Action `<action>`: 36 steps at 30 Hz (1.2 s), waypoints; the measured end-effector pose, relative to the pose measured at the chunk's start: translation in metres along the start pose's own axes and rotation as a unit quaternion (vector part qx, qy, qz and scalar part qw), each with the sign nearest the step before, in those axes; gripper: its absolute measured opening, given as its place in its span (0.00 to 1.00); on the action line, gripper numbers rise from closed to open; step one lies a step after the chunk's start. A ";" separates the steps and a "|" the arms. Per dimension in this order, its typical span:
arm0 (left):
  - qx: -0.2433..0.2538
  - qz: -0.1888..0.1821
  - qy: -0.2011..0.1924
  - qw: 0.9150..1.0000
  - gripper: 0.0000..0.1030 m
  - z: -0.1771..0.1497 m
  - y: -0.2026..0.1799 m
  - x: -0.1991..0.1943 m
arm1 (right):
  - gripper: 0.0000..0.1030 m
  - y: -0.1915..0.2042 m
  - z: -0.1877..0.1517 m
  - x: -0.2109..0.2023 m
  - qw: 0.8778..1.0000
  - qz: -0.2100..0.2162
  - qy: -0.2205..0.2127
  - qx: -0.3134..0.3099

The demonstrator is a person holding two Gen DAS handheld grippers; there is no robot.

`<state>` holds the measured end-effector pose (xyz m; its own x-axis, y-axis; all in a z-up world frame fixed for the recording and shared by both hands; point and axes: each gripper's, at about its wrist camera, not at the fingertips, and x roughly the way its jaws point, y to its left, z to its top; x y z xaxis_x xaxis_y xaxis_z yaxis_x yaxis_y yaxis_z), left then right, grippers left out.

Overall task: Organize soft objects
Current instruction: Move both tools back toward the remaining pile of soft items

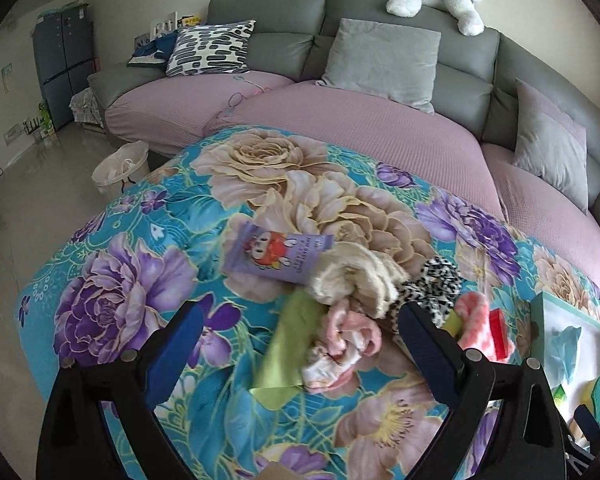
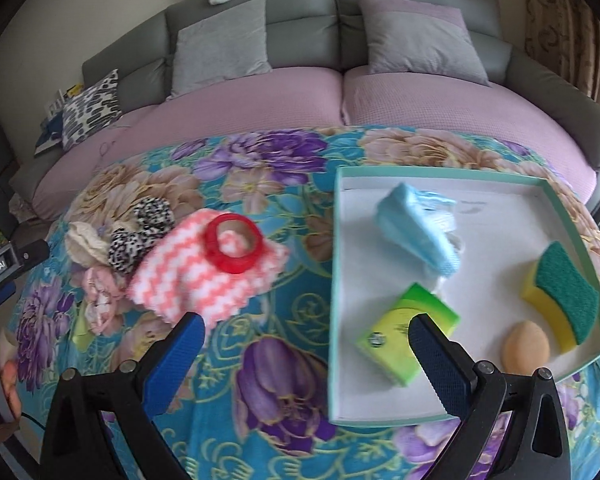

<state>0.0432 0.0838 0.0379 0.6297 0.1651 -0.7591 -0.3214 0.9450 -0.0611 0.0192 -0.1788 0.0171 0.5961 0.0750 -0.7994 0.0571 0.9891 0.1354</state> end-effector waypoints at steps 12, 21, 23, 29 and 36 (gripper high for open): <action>-0.032 0.025 -0.013 0.999 0.95 0.005 0.050 0.010 | 1.00 0.049 -0.002 0.016 0.999 0.024 0.009 -0.036; -0.052 0.024 -0.002 0.998 0.95 0.006 0.070 0.021 | 1.00 0.070 0.002 0.027 0.998 0.033 0.011 -0.058; -0.050 0.025 0.002 0.998 0.95 0.005 0.072 0.024 | 1.00 0.074 0.001 0.030 0.997 0.034 0.014 -0.064; -0.047 0.026 0.028 0.998 0.95 0.002 0.074 0.042 | 1.00 0.079 -0.002 0.039 0.997 0.029 0.025 -0.073; -0.045 0.014 0.089 0.995 0.95 -0.009 0.071 0.074 | 1.00 0.079 -0.003 0.040 0.996 0.026 0.026 -0.080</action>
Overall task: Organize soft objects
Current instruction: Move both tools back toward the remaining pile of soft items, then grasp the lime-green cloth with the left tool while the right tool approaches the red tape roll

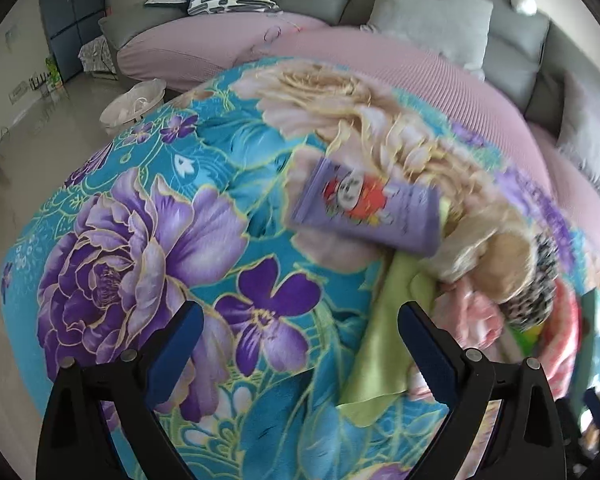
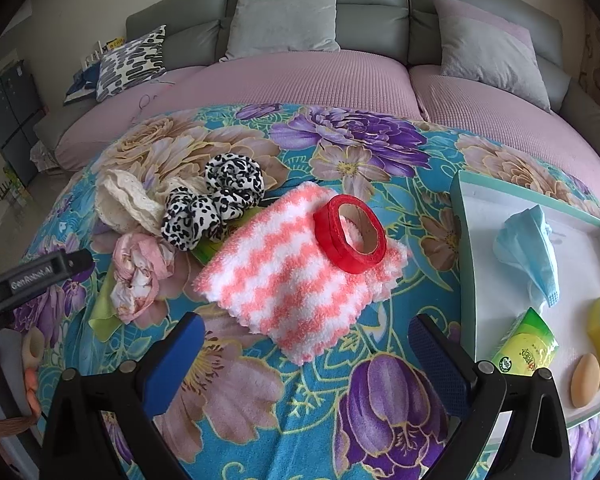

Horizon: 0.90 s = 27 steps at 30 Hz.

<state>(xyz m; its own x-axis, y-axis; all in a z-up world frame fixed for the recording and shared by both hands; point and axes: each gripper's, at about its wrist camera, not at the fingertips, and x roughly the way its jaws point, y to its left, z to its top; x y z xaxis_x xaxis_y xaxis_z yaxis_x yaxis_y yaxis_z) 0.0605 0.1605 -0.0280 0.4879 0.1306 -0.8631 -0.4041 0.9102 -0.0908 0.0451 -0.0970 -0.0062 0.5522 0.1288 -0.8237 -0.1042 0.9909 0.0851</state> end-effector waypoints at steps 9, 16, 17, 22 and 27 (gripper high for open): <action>0.051 0.001 0.037 0.998 0.95 -0.007 -0.019 0.018 | 1.00 -0.003 -0.002 0.000 1.000 -0.006 0.001 -0.007; 0.077 0.007 0.050 0.996 0.89 -0.009 -0.032 0.030 | 1.00 -0.006 -0.001 -0.001 1.000 -0.006 0.001 -0.007; 0.082 0.004 0.052 0.995 0.81 -0.010 -0.036 0.031 | 1.00 -0.006 -0.001 -0.001 1.000 -0.007 0.001 -0.007; 0.115 -0.014 0.058 0.992 0.51 -0.012 -0.054 0.031 | 1.00 -0.007 -0.001 -0.002 1.000 -0.006 -0.001 -0.007; 0.126 -0.028 0.061 0.990 0.26 -0.014 -0.062 0.029 | 1.00 -0.010 -0.001 -0.003 1.000 -0.007 -0.002 -0.005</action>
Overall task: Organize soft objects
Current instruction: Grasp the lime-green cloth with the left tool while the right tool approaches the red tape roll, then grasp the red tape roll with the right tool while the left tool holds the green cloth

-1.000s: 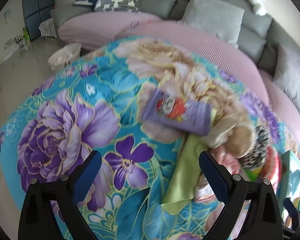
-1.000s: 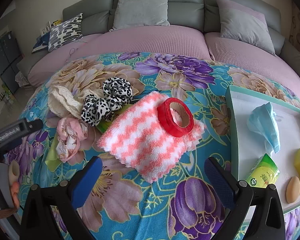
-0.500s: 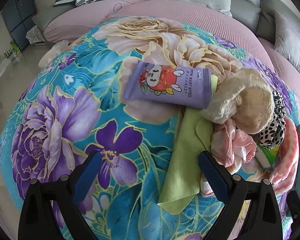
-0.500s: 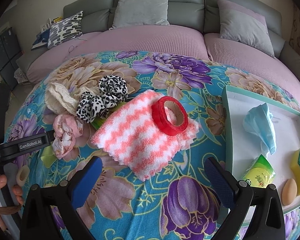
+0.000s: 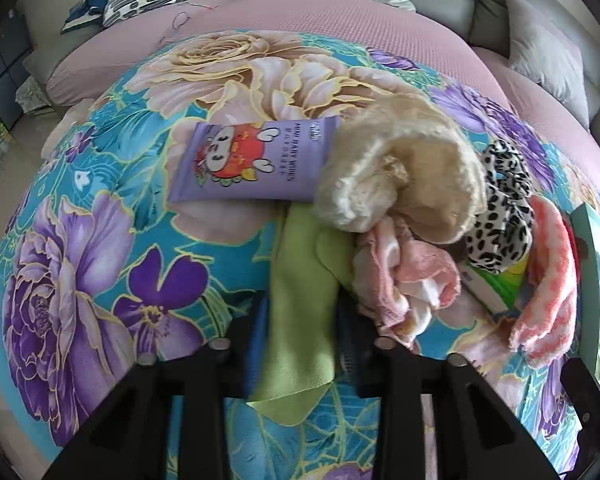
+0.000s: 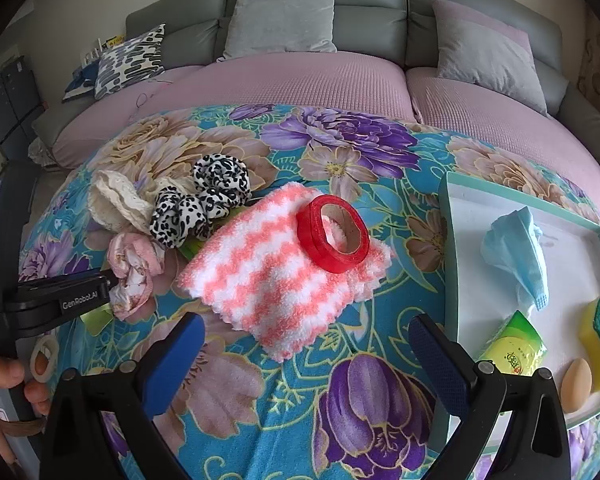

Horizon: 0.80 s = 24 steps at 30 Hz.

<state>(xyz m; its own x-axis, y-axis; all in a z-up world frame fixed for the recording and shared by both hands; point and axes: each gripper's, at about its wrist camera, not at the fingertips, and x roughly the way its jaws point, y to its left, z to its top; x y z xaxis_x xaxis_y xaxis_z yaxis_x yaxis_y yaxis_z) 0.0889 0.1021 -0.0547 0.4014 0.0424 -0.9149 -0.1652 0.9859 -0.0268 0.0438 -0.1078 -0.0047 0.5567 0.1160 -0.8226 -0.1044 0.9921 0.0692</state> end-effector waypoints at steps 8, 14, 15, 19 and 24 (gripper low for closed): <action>0.009 -0.019 -0.006 1.000 0.09 0.000 -0.004 -0.004 | 1.00 -0.003 0.001 0.000 1.000 0.003 -0.003 0.005; 0.000 -0.028 -0.021 0.999 0.08 -0.001 0.000 -0.016 | 1.00 -0.003 0.002 0.001 1.000 -0.001 -0.014 0.005; -0.002 -0.028 -0.024 0.999 0.08 -0.001 0.001 -0.018 | 1.00 -0.004 0.002 0.001 1.000 0.000 -0.017 0.006; -0.014 -0.030 -0.036 0.999 0.08 0.000 0.008 -0.025 | 0.99 -0.005 0.004 0.001 1.000 0.003 -0.025 0.007; -0.033 -0.034 -0.054 0.997 0.08 0.001 0.020 -0.036 | 0.88 0.004 0.003 0.008 1.000 0.009 -0.019 -0.008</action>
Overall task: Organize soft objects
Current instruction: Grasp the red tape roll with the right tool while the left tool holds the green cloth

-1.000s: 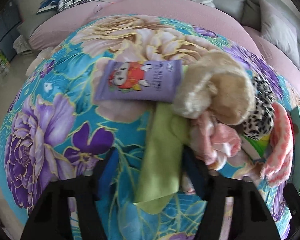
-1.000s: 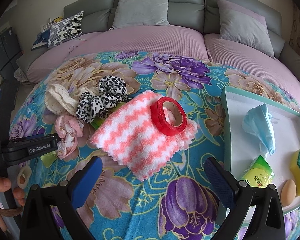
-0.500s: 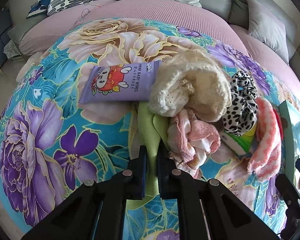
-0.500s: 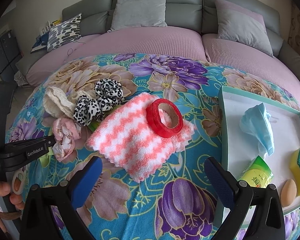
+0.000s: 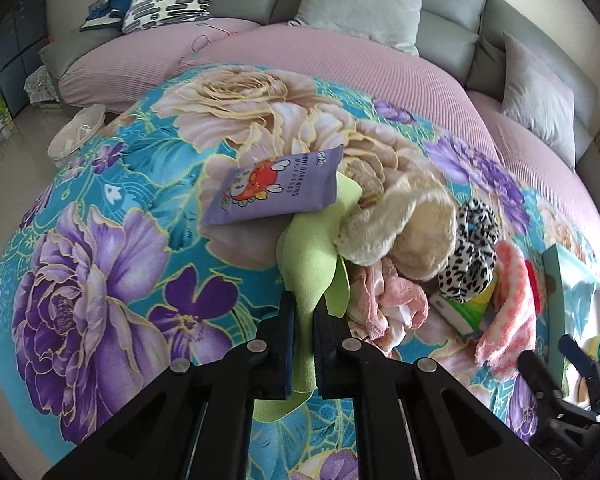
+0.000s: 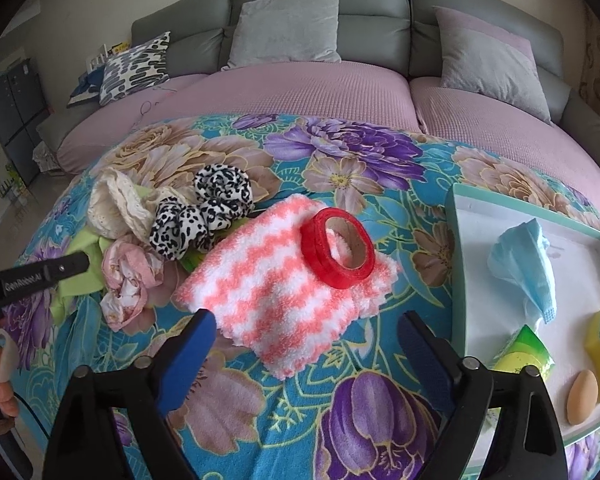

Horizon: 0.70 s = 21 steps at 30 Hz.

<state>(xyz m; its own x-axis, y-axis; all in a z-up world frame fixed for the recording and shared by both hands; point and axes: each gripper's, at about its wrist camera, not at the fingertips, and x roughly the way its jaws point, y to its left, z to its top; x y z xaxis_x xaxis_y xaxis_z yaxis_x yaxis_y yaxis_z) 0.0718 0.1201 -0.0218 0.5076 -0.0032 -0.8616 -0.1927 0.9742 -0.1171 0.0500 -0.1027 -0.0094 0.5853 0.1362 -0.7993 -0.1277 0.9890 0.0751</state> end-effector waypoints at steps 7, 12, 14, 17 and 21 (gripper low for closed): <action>-0.026 0.003 -0.020 0.999 0.08 0.001 0.014 -0.014 | 0.78 0.004 -0.002 0.008 1.000 0.009 0.003 -0.007; -0.039 0.006 -0.040 0.998 0.08 0.002 0.021 -0.029 | 0.68 -0.009 0.006 -0.002 0.999 0.018 -0.027 0.020; -0.045 0.005 -0.048 0.998 0.08 0.002 0.023 -0.035 | 0.67 -0.017 0.010 -0.003 0.999 0.018 -0.033 0.038; -0.052 0.007 -0.059 0.997 0.08 0.004 0.027 -0.042 | 0.60 -0.029 0.013 0.002 0.997 0.014 -0.034 0.067; -0.054 0.008 -0.068 0.996 0.08 0.005 0.027 -0.047 | 0.54 -0.042 0.015 0.014 0.994 0.025 -0.023 0.103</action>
<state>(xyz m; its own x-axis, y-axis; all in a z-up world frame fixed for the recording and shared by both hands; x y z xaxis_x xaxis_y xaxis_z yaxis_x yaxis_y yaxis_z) 0.0467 0.1473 0.0185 0.6109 0.0498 -0.7902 -0.2877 0.9437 -0.1630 0.0755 -0.1413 -0.0153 0.6195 0.1831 -0.7633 0.0070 0.9711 0.2386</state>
